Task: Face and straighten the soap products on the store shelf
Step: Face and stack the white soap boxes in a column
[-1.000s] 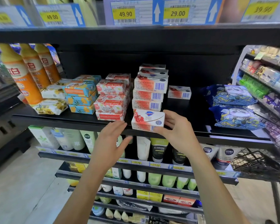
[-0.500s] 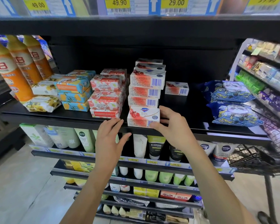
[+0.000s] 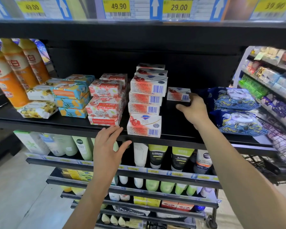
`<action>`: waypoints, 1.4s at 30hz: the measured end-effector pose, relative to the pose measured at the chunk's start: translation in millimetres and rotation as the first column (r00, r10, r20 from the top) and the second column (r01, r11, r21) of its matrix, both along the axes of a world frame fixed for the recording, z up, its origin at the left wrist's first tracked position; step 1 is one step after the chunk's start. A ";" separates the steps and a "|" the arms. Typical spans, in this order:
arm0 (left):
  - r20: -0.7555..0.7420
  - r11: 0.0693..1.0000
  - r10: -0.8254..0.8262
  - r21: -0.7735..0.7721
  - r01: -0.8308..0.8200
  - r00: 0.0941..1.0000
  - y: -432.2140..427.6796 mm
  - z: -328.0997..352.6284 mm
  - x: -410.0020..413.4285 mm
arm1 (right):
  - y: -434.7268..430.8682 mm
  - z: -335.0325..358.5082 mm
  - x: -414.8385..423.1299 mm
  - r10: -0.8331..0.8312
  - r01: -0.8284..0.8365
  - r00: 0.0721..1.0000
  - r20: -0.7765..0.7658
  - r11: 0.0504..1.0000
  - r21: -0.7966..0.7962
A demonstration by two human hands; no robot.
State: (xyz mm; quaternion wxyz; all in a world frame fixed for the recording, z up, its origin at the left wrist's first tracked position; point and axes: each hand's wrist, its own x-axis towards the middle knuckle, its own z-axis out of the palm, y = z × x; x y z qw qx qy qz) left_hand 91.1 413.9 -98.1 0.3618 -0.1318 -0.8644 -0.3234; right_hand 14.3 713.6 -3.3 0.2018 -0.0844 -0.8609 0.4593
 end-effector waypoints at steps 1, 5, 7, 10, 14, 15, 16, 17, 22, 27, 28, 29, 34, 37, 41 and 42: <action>-0.001 1.000 -0.001 0.002 0.001 1.000 -0.2 -0.6 -0.3 | 1.6 -0.8 -9.6 -0.010 0.010 1.000 0.022 0.999 0.040; -0.007 1.000 -0.011 0.012 0.011 1.000 -0.3 -0.4 -0.6 | 7.6 -1.9 -41.0 -0.119 0.109 0.989 0.092 0.988 0.110; -0.004 1.000 -0.012 0.017 0.012 1.000 0.6 -0.1 0.2 | 12.2 -1.3 -52.4 -0.177 0.167 0.979 0.104 0.981 0.103; -0.016 1.000 -0.015 0.020 0.015 1.000 1.7 -1.8 1.5 | 19.9 -1.5 -68.1 -0.163 0.159 0.979 0.125 0.986 0.045; -0.026 1.000 -0.010 0.017 0.011 1.000 1.5 -3.5 -1.3 | 24.6 1.0 -80.1 -0.115 0.120 0.984 0.135 0.993 -0.023; -0.029 1.000 -0.010 0.018 0.010 1.000 1.5 -4.0 -1.5 | 24.2 1.7 -80.3 -0.121 0.124 0.984 0.131 0.992 -0.014; -0.033 1.000 -0.012 0.019 0.013 0.999 1.5 -4.5 -1.6 | 24.6 1.0 -82.0 -0.117 0.118 0.986 0.119 0.993 -0.004; -0.036 1.000 -0.015 0.022 0.016 0.999 1.6 -4.9 -1.4 | 23.6 1.9 -80.9 -0.119 0.119 0.986 0.116 0.993 0.004; -0.031 0.999 -0.018 0.037 0.019 0.999 1.4 -2.7 -0.8 | 22.8 0.2 -77.5 -0.065 0.061 0.990 0.127 0.997 0.038; -0.022 0.999 -0.012 0.035 0.013 1.000 2.1 0.5 1.3 | 17.6 7.7 -60.8 -0.096 0.089 0.990 0.102 0.993 0.072; -0.016 0.999 -0.011 0.032 0.011 1.000 2.1 0.7 1.6 | 15.0 11.2 -54.8 -0.104 0.097 0.992 0.076 0.992 0.085; -0.014 1.000 -0.008 0.029 0.008 1.000 2.0 0.9 1.5 | 12.0 15.0 -48.9 -0.112 0.107 0.993 0.044 0.988 0.107; -0.009 1.000 -0.004 0.010 0.004 1.000 2.0 3.8 4.1 | -2.2 28.6 -9.0 -0.124 0.158 0.981 -0.148 0.954 0.253; 0.002 1.000 0.001 0.000 -0.001 1.000 2.7 4.6 4.0 | -4.5 30.1 20.3 -0.133 0.182 0.973 -0.187 0.943 0.280; 0.037 0.999 -0.011 0.044 0.009 0.999 2.9 6.6 6.4 | 0.5 17.7 61.1 -0.163 0.217 0.958 -0.235 0.950 0.224; 0.050 0.998 -0.021 0.057 0.018 0.999 4.0 7.6 8.0 | 2.0 14.3 73.5 -0.172 0.221 0.955 -0.243 0.957 0.189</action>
